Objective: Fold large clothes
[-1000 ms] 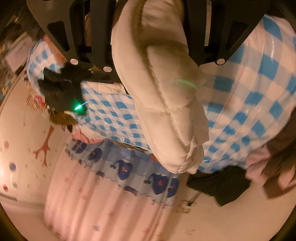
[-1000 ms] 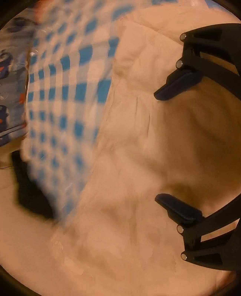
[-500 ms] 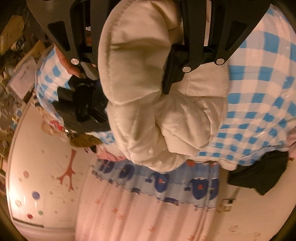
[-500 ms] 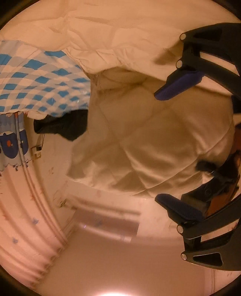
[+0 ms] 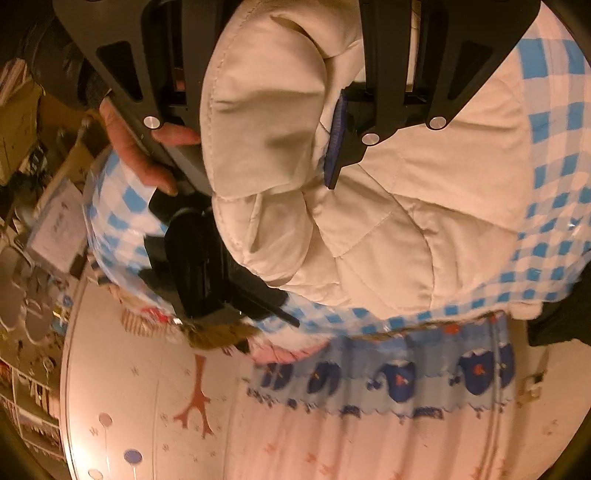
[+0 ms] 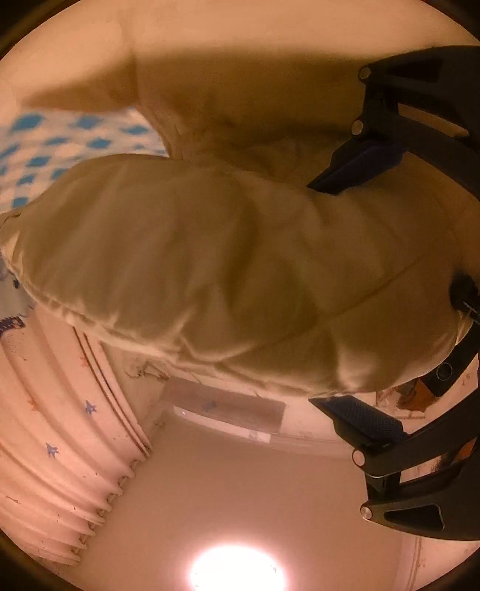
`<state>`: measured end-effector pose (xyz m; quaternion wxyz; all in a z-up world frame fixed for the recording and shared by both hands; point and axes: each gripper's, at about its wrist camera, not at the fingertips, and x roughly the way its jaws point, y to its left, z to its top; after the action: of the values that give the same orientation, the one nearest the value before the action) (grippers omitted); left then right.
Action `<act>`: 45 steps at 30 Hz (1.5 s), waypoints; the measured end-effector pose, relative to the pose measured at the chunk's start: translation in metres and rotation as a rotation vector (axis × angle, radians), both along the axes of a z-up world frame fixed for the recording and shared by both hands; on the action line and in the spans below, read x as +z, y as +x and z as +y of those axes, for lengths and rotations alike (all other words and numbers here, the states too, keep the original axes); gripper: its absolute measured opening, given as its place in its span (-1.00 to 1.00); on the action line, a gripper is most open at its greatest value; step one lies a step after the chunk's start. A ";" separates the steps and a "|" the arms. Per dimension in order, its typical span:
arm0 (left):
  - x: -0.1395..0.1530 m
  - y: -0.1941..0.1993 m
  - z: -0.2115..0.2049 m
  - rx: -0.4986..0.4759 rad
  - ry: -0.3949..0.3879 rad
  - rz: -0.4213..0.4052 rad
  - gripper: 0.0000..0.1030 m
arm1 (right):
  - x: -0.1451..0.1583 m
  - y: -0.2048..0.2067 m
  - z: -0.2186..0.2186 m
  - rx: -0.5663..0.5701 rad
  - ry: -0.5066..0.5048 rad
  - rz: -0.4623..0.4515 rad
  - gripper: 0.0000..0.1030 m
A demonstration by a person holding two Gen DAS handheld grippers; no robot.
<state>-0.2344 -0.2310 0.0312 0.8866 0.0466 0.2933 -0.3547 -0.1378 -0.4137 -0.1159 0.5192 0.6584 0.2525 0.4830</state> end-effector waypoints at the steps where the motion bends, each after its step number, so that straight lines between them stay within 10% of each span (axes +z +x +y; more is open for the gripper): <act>1: -0.005 0.001 -0.006 -0.013 0.016 0.008 -0.42 | -0.004 -0.002 -0.006 0.001 -0.022 0.021 0.87; 19: -0.035 0.013 -0.065 -0.051 0.123 0.016 0.02 | 0.049 0.060 -0.026 0.077 -0.939 0.173 0.87; 40: -0.002 -0.022 -0.053 -0.073 0.144 0.020 0.17 | 0.021 0.065 -0.026 0.083 -0.875 0.154 0.87; 45: 0.050 -0.030 0.023 0.049 -0.024 -0.096 0.27 | 0.032 0.063 -0.025 0.074 -0.922 0.127 0.87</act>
<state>-0.2641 -0.2078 0.0815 0.9086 0.0457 0.2470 -0.3336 -0.0746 -0.4384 -0.0840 0.7235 0.3778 0.4954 0.2974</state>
